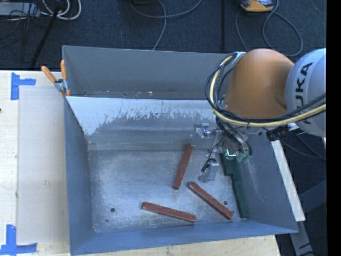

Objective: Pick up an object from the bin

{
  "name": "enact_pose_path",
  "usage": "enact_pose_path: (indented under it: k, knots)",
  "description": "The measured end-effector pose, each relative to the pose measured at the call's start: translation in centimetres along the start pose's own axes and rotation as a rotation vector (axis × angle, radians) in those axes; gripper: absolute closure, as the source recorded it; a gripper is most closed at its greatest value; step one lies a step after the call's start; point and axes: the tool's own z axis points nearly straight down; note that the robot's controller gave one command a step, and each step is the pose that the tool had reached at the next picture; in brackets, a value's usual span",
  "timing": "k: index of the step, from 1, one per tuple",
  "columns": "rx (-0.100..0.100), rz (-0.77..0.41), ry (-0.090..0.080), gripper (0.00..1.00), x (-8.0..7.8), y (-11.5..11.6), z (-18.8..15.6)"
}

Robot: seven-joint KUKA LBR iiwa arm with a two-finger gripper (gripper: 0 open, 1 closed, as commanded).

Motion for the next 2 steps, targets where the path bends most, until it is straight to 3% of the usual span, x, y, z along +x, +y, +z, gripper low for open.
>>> enact_pose_path:
  k: [1,2]
  knots:
    - [-0.001,-0.202,0.001,0.00,3.03,7.91,11.89]
    - [0.001,-0.197,-0.006,1.00,2.81,7.73,11.56]
